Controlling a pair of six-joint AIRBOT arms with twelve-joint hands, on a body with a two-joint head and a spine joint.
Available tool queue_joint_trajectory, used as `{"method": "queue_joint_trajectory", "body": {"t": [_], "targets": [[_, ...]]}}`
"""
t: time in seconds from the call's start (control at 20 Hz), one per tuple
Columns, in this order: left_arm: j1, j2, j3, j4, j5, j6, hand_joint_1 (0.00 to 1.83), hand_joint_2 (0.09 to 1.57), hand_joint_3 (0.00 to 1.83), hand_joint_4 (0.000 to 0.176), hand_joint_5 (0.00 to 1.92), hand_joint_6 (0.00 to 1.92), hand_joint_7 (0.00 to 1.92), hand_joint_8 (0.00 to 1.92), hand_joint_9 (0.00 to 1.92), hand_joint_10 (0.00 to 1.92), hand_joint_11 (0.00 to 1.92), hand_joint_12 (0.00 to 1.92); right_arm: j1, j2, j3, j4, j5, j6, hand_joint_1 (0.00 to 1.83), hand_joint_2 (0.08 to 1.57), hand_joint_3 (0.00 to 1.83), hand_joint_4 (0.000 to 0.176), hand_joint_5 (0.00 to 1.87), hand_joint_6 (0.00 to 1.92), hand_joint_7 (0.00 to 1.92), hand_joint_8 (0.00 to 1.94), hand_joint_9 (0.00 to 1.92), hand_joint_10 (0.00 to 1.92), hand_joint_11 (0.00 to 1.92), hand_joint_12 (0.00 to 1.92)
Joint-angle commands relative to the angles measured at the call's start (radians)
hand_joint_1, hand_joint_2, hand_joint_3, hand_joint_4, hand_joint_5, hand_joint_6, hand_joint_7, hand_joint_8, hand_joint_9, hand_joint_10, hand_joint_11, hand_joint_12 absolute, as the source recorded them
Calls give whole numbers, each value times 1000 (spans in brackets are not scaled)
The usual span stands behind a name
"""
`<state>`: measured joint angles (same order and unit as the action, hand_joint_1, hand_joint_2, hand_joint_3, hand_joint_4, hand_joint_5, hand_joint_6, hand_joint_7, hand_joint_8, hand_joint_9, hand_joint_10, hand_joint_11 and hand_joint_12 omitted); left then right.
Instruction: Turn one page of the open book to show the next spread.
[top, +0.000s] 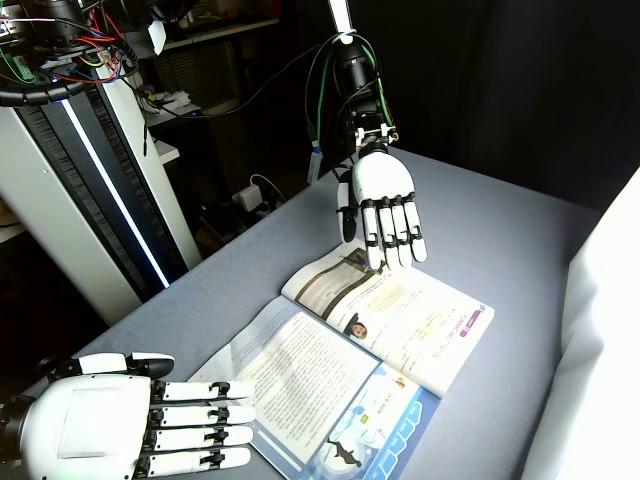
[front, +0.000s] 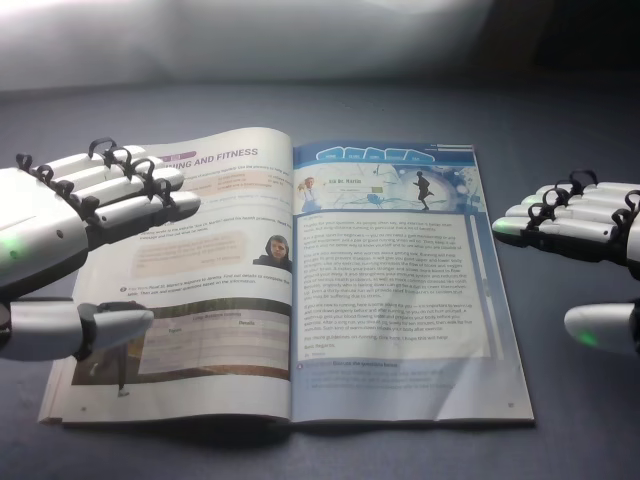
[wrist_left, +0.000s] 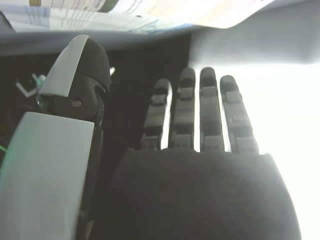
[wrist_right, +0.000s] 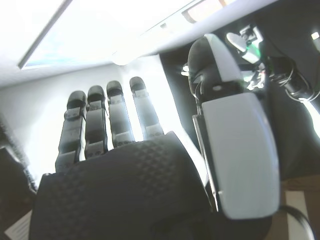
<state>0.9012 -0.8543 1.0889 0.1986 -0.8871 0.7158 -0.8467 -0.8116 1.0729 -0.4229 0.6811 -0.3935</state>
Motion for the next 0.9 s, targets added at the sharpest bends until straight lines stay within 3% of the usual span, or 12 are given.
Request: {"method": "queue_joint_trajectory", "body": {"t": [0.0, 0.05, 0.1, 0.2, 0.4, 0.45, 0.55, 0.65, 0.85], "targets": [[-13, -2, 4, -19, -106, -2, 190, 1317, 12, 23, 72, 21, 0, 0, 0, 0, 0, 0, 4, 5, 2, 28, 93, 4, 66, 1358, 24, 0, 0, 0, 0, 0, 0, 0, 0, 0], [-13, -1, 4, -19, -106, -2, 171, 1321, 10, 33, 59, 13, 0, 0, 0, 0, 0, 0, 4, 6, 1, 28, 93, 4, 114, 1352, 15, 0, 9, 4, 0, 0, 0, 0, 0, 0], [-13, -2, 5, -19, -106, -2, 209, 1319, 6, 23, 82, 20, 0, 0, 0, 0, 0, 0, 4, 8, 1, 25, 93, 4, 141, 1348, 11, 0, 7, 3, 0, 0, 0, 0, 0, 0], [-12, -1, 6, -19, -102, -2, 199, 1322, 6, 27, 75, 13, 0, 0, 0, 0, 0, 0, 4, 11, -1, 4, 81, 7, 101, 1349, 9, 0, 0, 0, 0, 0, 0, 0, 0, 0], [-4, 7, 7, -32, -92, -2, 209, 1326, 5, 0, 121, 20, 36, 8, 0, 0, 9, 5, 69, 11, 4, -182, -22, 96, 7, 1354, 8, 0, 0, 0, 0, 0, 0, 0, 0, 0], [0, 9, 6, -38, -95, -2, 76, 1341, 11, 0, 90, 7, 13, 4, 0, 0, 1, 0, 84, 8, 6, -222, -41, 119, 1, 1338, 0, 0, 0, 0, 0, 0, 0, 0, 0, 0], [15, 20, -2, -58, -106, 9, 4, 1345, 10, 0, 100, 11, 27, 10, 0, 0, 0, 0, 112, -5, 12, -309, -76, 171, 0, 1332, 0, 0, 0, 0, 0, 0, 0, 0, 0, 0], [27, 30, -9, -76, -117, 19, 57, 1349, 6, 0, 117, 13, 41, 10, 0, 0, 0, 0, 134, -21, 23, -398, -100, 237, 0, 1335, 0, 0, 40, 17, 0, 0, 0, 0, 0, 0], [53, 51, -24, -108, -140, 37, 146, 1349, 1, 19, 88, 1, 15, 0, 0, 0, 0, 0, 169, -63, 47, -558, -132, 355, 35, 1328, 0, 0, 120, 34, 28, 7, 0, 0, 0, 0]]}}
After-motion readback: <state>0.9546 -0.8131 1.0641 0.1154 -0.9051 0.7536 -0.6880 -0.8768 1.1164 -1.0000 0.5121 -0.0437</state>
